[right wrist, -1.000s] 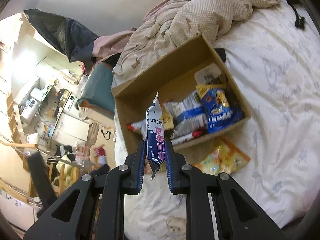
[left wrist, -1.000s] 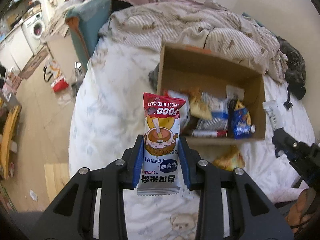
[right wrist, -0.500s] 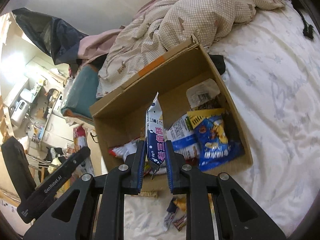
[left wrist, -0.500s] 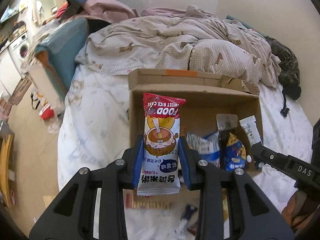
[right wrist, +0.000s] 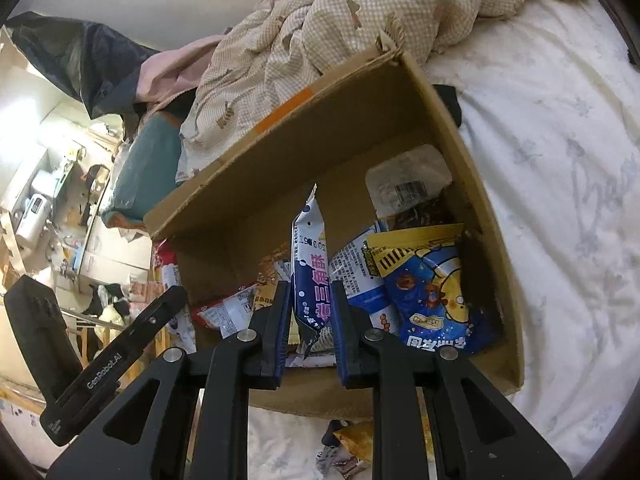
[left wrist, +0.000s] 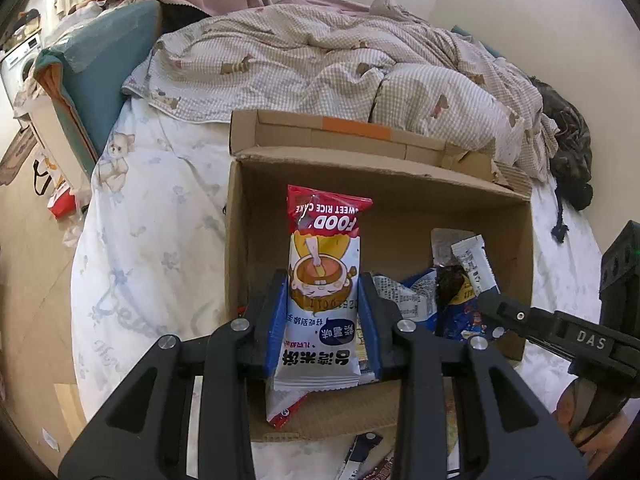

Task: Organize snacks
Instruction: 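Carry both packets into the cardboard box and open both tools, then withdraw both open tools from the box over the remaining snacks, then grasp the blue stick packet with the left tool while the right tool grasps the yellow cheese chip bag, then carry both packets into the cardboard box and open both tools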

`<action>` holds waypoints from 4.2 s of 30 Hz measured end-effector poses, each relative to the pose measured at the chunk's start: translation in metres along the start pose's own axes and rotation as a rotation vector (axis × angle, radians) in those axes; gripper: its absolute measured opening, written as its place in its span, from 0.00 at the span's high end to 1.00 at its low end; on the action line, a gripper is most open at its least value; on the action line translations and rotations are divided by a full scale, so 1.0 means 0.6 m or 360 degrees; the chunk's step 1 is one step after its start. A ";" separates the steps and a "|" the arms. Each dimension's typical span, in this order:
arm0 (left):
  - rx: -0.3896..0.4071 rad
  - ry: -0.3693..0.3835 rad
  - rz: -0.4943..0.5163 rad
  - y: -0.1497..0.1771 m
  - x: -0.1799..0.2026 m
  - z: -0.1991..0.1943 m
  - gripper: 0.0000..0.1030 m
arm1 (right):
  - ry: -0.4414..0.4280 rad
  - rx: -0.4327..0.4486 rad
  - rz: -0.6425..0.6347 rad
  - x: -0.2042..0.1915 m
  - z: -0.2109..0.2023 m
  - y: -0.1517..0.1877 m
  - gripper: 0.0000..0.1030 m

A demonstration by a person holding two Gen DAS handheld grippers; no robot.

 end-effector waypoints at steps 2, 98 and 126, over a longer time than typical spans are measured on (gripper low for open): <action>-0.0017 -0.0004 0.0003 0.004 0.000 0.006 0.71 | -0.0004 -0.0009 0.0005 0.000 0.005 0.002 0.80; -0.0668 0.0063 0.0181 0.296 0.027 0.009 0.89 | 0.0389 -0.0472 0.0295 0.090 -0.022 0.241 0.47; 0.0084 -0.0058 0.0037 0.124 -0.048 -0.187 0.89 | -0.0062 0.0001 -0.0236 -0.103 -0.111 0.208 0.47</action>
Point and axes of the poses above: each gripper's, at about its wrist camera, not at the fingertips, and z roughly the way its jaws point, x to its right, y to its underside, the point moved 5 cm from there along z, roughly the way its jaws point, and after that the axes turned 14 degrees about -y, right-handed, at the moved point
